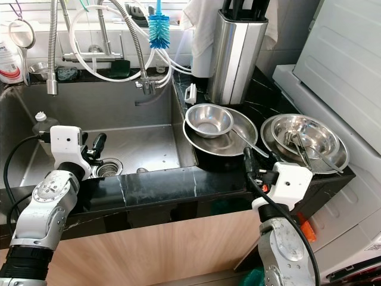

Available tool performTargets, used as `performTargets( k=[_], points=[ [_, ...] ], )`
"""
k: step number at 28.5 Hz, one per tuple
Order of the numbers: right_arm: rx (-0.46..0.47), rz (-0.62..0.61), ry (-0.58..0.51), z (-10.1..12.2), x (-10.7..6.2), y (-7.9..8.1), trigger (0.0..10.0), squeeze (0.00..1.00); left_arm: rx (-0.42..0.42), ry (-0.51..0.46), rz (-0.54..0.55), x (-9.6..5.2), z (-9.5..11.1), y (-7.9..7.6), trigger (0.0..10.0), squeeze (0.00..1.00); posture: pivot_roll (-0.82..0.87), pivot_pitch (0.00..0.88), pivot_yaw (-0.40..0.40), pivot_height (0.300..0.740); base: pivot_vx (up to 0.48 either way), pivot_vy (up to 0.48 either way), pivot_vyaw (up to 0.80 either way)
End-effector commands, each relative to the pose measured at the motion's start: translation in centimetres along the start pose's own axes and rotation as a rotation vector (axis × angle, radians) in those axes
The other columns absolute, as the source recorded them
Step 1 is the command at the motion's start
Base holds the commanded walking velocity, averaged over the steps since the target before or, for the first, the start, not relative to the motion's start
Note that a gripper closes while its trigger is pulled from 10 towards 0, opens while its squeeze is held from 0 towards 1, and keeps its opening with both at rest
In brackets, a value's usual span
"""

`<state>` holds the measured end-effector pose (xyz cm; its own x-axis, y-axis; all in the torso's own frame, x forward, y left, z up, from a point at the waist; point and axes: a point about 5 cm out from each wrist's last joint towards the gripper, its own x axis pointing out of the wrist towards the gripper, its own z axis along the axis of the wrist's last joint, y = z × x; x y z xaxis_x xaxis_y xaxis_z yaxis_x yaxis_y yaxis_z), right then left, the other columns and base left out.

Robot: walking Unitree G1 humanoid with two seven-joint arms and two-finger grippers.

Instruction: Kitchen organization

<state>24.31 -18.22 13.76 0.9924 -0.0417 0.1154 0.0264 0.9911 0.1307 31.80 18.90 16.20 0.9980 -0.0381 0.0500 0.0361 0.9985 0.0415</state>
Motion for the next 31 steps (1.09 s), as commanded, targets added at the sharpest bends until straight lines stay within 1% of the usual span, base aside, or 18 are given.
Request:
performTargets(
  k=[1, 9, 19, 31],
  points=[
    [-0.004, -0.028, -0.008, 0.1, 0.1, -0.5, 10.0, 0.0, 0.014, 0.017, 0.007, -0.2, -0.1, 0.2, 10.0, 0.0, 0.04, 0.002, -0.04, 0.74, 0.0, 0.0, 0.0],
    [-0.008, -0.068, -0.018, 0.1, 0.3, -1.0, 10.0, 0.0, 0.013, 0.02, 0.007, -0.3, -0.2, 0.2, 10.0, 0.0, 0.04, 0.003, -0.04, 0.74, 0.0, 0.0, 0.0],
    [-0.008, -0.074, -0.015, 0.1, 0.7, -1.2, 10.0, 0.0, 0.007, 0.021, 0.007, -0.3, -0.3, 0.1, 10.0, 0.0, 0.03, 0.003, -0.041, 0.74, 0.0, 0.0, 0.0],
    [-0.027, -0.092, -0.021, 0.1, 1.9, -1.9, 10.0, 0.0, 0.01, 0.021, 0.004, -0.3, -0.3, 0.1, 10.0, 0.0, 0.04, 0.007, -0.042, 0.74, 0.0, 0.0, 0.0]
  ],
)
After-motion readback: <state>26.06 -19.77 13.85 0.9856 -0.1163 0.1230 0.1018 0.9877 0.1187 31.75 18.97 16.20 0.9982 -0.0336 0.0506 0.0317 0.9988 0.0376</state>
